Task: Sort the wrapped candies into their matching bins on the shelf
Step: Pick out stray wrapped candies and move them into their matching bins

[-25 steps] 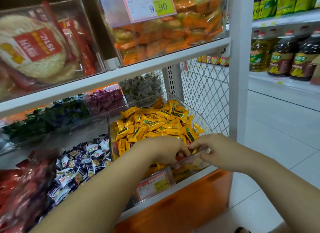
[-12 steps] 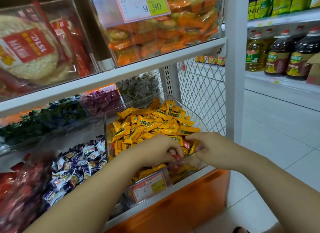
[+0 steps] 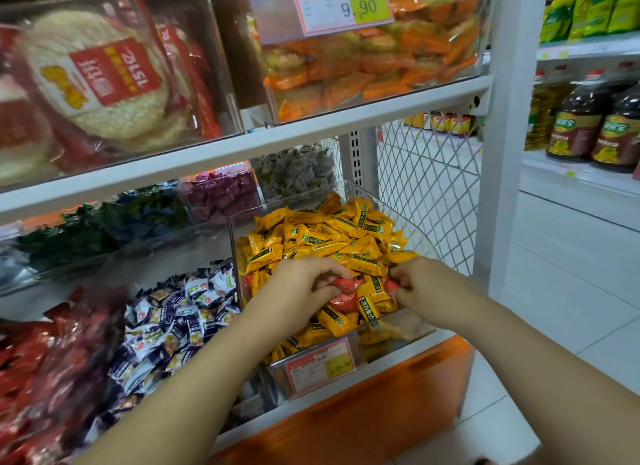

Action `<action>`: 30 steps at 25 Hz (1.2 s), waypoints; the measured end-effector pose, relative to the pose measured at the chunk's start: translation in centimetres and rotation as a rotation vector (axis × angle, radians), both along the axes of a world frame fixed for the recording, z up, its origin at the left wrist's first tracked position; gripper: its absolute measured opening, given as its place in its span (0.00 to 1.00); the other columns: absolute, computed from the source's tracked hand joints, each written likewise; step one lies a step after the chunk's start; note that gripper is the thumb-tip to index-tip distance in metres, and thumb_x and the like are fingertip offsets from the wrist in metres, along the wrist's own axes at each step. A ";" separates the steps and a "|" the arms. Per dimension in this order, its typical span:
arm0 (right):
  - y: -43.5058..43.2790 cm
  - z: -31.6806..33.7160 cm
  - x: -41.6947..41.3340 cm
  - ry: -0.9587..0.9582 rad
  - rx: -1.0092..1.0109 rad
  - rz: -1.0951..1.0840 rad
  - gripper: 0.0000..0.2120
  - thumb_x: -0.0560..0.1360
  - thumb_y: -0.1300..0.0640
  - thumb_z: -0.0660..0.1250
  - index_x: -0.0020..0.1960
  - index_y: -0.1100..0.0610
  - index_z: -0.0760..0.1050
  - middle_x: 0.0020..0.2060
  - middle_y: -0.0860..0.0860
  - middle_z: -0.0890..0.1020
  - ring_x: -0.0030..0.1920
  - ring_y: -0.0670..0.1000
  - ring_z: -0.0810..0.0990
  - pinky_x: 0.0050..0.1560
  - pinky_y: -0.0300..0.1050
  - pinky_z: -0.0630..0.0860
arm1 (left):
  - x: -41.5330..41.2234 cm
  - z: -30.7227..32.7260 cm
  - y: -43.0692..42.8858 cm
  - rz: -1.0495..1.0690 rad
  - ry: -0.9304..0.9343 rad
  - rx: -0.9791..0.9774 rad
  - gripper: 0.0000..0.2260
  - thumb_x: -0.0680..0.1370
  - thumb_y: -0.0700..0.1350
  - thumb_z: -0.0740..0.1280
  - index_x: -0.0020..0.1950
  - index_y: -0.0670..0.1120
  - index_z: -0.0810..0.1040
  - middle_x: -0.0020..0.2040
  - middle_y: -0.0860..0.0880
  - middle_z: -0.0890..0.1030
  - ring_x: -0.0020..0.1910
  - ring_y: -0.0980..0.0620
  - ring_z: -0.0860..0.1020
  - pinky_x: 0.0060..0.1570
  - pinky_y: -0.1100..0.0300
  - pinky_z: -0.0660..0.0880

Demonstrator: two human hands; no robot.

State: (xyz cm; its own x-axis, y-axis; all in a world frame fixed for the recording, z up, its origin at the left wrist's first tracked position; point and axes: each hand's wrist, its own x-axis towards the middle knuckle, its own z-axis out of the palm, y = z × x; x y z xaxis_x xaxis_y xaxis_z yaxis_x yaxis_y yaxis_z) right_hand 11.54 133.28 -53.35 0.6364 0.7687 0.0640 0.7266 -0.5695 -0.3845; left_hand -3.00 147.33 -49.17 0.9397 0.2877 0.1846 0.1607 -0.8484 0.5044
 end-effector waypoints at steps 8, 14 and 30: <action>0.1 0.5 -0.4 0.095 0.039 -0.121 0.03 0.73 0.53 0.68 0.43 0.50 0.80 0.39 0.49 0.79 0.44 0.52 0.77 0.49 0.50 0.77 | -0.6 -0.1 -0.4 0.034 -0.083 -0.028 0.10 0.75 0.40 0.68 0.53 0.53 0.80 0.37 0.61 0.72 0.35 0.73 0.71 0.33 0.78 0.65; -0.7 1.9 -2.6 0.031 0.174 -0.093 0.08 0.73 0.57 0.68 0.51 0.57 0.80 0.38 0.53 0.82 0.43 0.54 0.80 0.48 0.52 0.78 | -2.8 1.3 -0.6 0.117 -0.277 -0.088 0.11 0.75 0.40 0.69 0.50 0.57 0.79 0.43 0.62 0.77 0.41 0.65 0.75 0.40 0.76 0.69; 13.6 7.6 -23.2 0.025 0.459 0.408 0.16 0.74 0.58 0.68 0.61 0.54 0.76 0.35 0.41 0.74 0.35 0.39 0.72 0.41 0.23 0.67 | -26.4 1.7 11.0 0.623 -0.520 0.012 0.13 0.74 0.37 0.68 0.51 0.55 0.79 0.46 0.56 0.81 0.45 0.59 0.78 0.46 0.72 0.71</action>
State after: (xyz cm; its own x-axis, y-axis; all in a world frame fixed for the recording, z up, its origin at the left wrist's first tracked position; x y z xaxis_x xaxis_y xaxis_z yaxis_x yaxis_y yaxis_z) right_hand -11.68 146.86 -45.76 0.3025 0.8483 0.4347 0.8384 -0.0199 -0.5446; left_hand -29.43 158.37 -47.51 0.4006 0.7253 0.5598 0.3534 -0.6861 0.6360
